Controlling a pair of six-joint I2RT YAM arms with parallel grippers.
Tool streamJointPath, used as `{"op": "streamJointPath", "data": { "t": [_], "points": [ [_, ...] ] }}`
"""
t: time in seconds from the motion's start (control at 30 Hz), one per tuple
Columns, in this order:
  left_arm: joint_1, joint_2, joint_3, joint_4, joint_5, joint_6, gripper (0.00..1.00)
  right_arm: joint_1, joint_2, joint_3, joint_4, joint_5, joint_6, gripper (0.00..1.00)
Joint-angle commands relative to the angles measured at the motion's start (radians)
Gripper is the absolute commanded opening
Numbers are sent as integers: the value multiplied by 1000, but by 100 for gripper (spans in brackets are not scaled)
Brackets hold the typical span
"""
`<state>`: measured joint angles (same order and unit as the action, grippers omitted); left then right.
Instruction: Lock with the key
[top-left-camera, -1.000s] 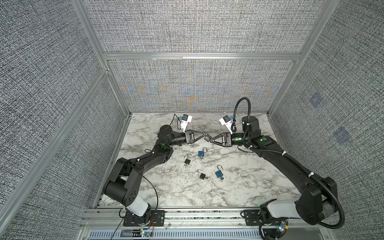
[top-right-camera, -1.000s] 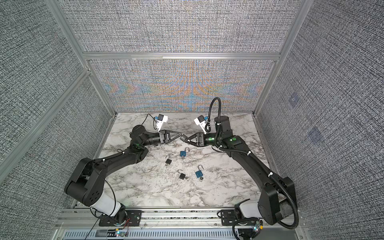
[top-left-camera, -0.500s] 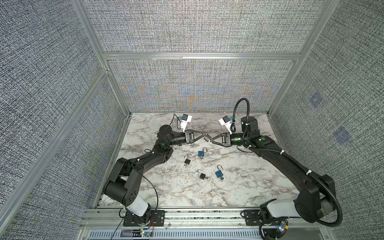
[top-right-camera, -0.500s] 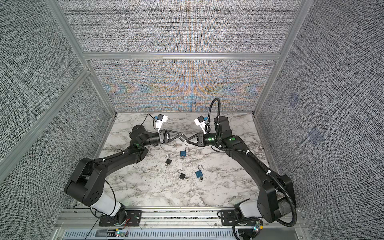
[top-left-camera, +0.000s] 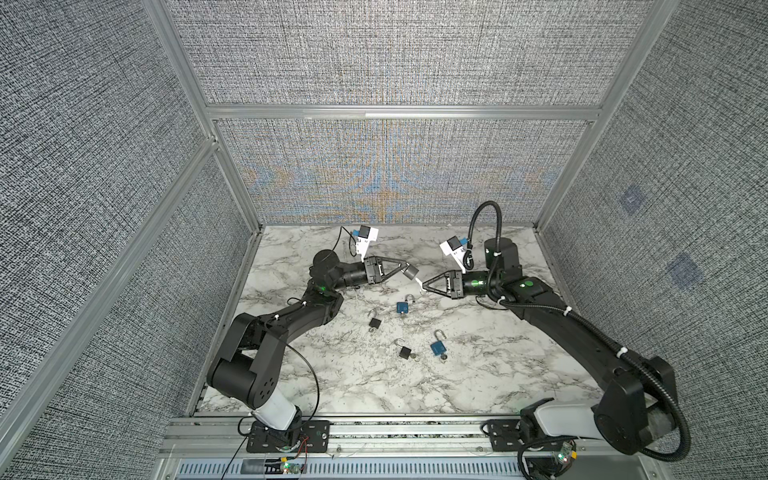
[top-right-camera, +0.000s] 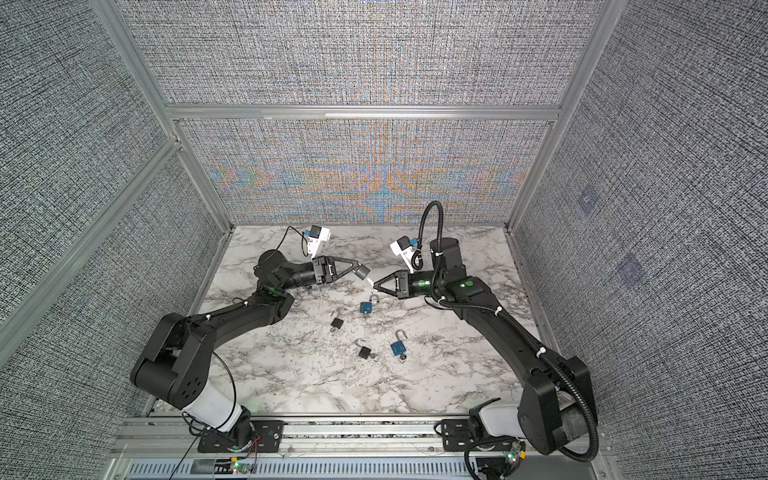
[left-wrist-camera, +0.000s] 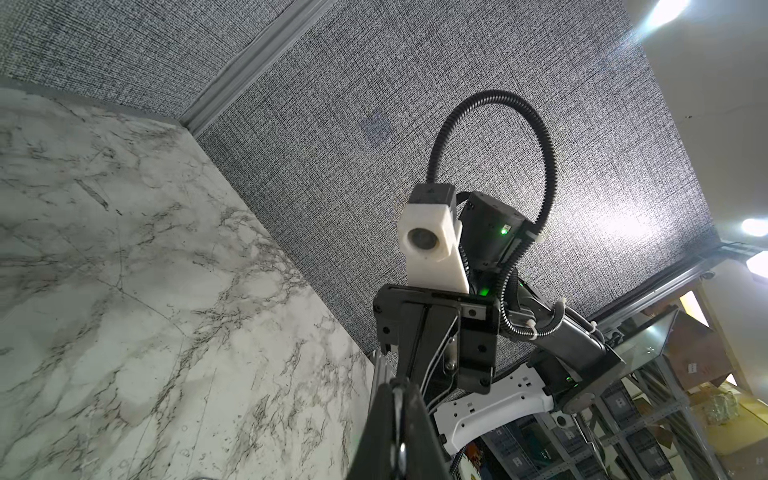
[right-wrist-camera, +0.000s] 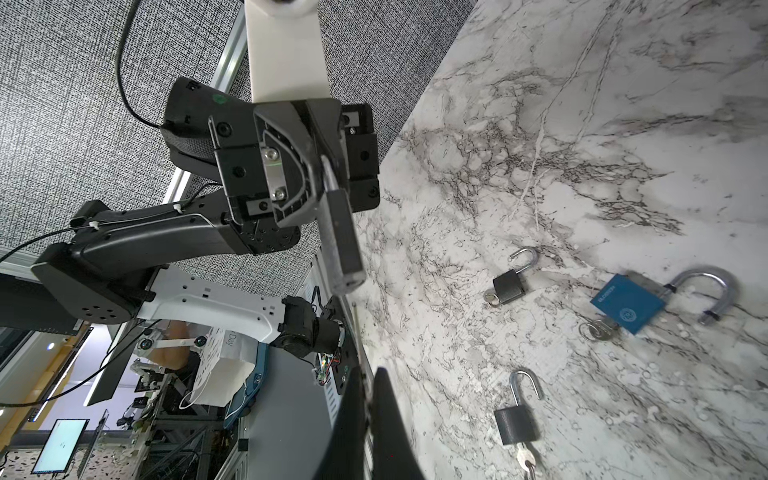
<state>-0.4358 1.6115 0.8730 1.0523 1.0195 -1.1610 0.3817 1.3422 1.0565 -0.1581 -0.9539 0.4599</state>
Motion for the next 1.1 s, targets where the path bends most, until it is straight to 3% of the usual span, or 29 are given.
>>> {"op": "streamJointPath", "data": {
  "t": [0.0, 0.17, 0.43, 0.67, 1.07],
  "points": [
    [2, -2, 7, 54, -1, -14, 0, -7, -15, -4, -12, -4, -2, 0],
    [2, 10, 21, -15, 5, 22, 0, -36, -49, -12, -31, 21, -9, 0],
    [-35, 56, 141, -365, -8, 227, 0, -159, -131, -50, -88, 110, 19, 0],
    [-127, 211, 412, -812, -77, 480, 0, -298, -196, -72, -96, 119, 61, 0],
    [-234, 573, 841, -1094, -71, 554, 0, -431, -273, -118, -119, 112, 68, 0]
  ]
}}
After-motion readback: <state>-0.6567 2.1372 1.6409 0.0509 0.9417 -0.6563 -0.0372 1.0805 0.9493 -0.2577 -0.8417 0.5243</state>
